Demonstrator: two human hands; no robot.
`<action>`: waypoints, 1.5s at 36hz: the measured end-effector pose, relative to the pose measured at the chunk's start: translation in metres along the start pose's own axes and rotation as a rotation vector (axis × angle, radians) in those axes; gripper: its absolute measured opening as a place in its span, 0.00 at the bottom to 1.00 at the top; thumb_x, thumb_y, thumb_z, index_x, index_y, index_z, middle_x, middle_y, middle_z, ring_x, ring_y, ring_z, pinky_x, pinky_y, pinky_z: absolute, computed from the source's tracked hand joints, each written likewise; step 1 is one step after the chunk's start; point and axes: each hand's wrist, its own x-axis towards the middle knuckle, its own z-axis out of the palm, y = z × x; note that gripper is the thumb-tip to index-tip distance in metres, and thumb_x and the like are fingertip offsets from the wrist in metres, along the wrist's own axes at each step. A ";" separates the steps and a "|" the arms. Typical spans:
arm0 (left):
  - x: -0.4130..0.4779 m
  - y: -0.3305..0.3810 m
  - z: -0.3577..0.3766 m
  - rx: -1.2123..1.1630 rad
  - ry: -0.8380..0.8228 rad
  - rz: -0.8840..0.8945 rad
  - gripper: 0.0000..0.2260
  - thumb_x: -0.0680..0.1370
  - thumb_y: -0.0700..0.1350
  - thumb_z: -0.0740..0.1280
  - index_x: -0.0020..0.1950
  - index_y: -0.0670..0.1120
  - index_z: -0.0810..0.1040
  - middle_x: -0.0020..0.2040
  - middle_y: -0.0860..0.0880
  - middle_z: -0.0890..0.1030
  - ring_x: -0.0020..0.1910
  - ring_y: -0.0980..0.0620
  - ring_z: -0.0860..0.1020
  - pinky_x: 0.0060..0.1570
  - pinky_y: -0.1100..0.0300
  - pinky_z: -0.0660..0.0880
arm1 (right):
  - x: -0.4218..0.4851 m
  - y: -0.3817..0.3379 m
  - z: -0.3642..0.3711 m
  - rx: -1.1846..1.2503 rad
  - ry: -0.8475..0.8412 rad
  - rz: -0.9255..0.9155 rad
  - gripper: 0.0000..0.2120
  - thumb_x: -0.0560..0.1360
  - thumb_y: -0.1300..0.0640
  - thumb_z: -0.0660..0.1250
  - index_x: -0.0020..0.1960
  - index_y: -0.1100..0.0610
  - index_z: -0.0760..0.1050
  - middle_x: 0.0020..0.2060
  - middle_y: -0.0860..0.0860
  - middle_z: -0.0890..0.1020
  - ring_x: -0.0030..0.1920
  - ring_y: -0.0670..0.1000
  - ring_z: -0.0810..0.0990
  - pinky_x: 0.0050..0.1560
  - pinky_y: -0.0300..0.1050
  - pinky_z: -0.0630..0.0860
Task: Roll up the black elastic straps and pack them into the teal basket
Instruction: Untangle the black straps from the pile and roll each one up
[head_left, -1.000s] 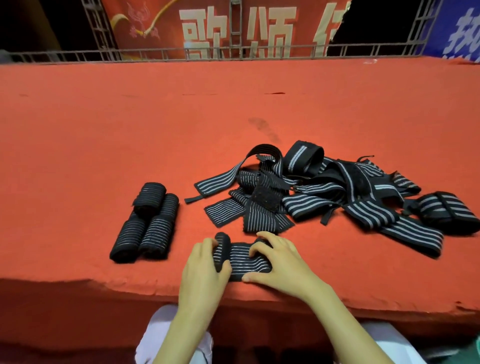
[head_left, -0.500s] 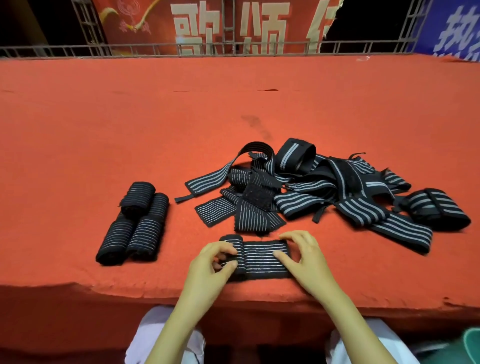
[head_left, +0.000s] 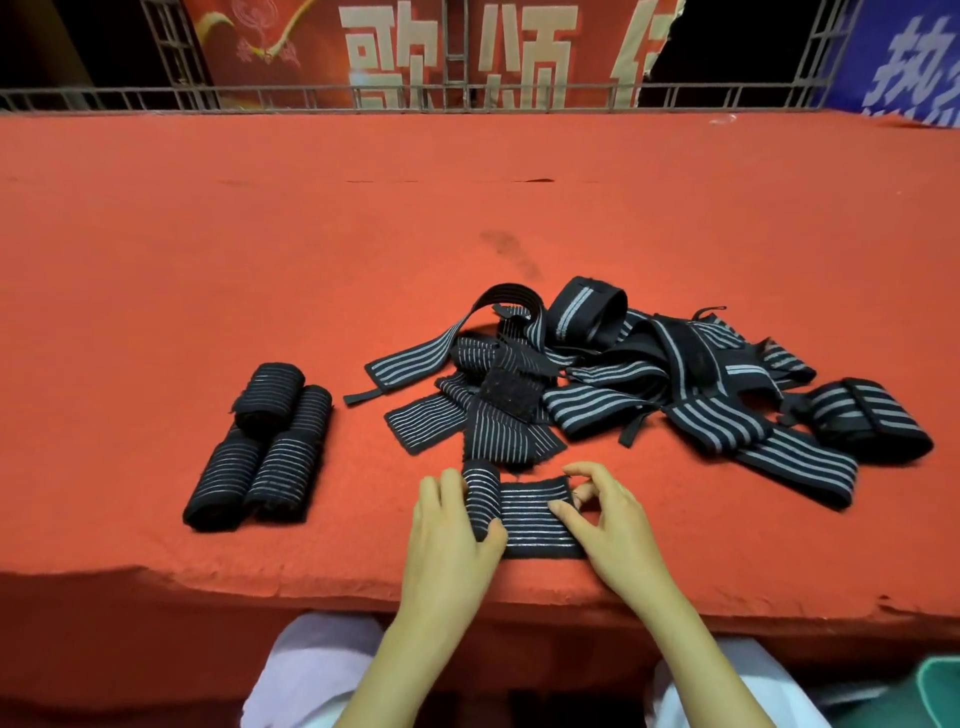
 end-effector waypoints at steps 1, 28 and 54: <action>0.000 0.002 0.003 0.019 0.015 0.038 0.14 0.72 0.44 0.70 0.52 0.44 0.68 0.49 0.48 0.68 0.50 0.44 0.71 0.50 0.53 0.68 | 0.000 0.000 0.000 0.015 0.002 0.004 0.15 0.71 0.57 0.73 0.56 0.49 0.74 0.35 0.45 0.76 0.43 0.49 0.76 0.52 0.51 0.72; 0.010 0.015 0.030 -0.376 -0.199 -0.162 0.17 0.69 0.50 0.75 0.51 0.52 0.70 0.47 0.51 0.77 0.46 0.53 0.75 0.49 0.59 0.72 | -0.004 -0.004 -0.007 0.124 0.058 0.068 0.07 0.77 0.58 0.66 0.50 0.47 0.80 0.39 0.44 0.83 0.37 0.37 0.77 0.40 0.32 0.69; 0.018 0.010 0.017 -0.704 -0.052 0.145 0.27 0.76 0.31 0.65 0.68 0.56 0.68 0.66 0.59 0.72 0.64 0.67 0.71 0.58 0.73 0.68 | 0.021 -0.046 -0.032 0.445 -0.257 -0.058 0.23 0.73 0.66 0.69 0.63 0.47 0.73 0.58 0.45 0.80 0.60 0.42 0.77 0.61 0.37 0.73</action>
